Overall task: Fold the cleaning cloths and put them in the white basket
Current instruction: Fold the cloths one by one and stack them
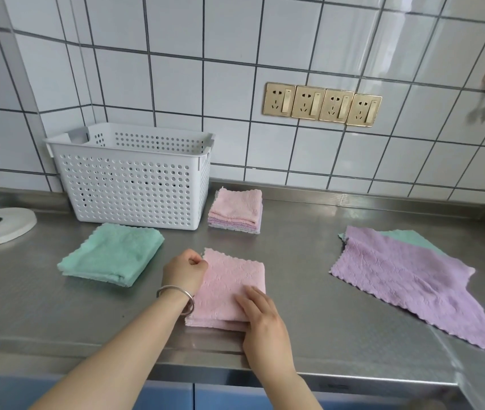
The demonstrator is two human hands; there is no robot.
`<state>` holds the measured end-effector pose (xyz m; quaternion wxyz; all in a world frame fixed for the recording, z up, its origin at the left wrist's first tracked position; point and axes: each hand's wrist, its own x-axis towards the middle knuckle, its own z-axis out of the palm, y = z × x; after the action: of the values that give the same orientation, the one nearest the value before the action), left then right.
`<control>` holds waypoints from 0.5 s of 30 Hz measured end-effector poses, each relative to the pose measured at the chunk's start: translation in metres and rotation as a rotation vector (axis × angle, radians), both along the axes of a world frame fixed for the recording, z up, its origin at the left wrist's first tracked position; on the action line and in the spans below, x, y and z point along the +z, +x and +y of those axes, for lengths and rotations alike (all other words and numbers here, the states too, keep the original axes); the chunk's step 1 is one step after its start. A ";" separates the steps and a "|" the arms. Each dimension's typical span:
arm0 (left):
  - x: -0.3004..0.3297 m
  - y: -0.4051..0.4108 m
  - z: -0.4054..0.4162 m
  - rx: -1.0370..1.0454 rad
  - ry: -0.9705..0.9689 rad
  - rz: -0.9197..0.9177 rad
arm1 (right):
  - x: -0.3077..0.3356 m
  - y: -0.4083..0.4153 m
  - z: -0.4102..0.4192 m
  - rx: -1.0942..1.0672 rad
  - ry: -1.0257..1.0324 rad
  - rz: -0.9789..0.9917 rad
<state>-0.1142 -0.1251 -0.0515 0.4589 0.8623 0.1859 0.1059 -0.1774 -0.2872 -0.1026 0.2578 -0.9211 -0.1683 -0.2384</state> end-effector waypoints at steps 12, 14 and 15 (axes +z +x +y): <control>-0.015 -0.003 0.008 -0.028 0.108 0.063 | 0.000 -0.001 -0.001 -0.022 0.001 -0.006; -0.016 -0.009 0.012 -0.013 0.237 0.077 | 0.001 -0.004 -0.001 -0.035 0.068 0.010; -0.015 -0.013 0.013 -0.002 0.311 0.106 | 0.004 -0.004 -0.002 -0.056 0.139 0.044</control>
<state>-0.1271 -0.1121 -0.0666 0.3096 0.9275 0.1904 0.0871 -0.1819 -0.2888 -0.0984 0.3180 -0.9103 -0.1199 -0.2365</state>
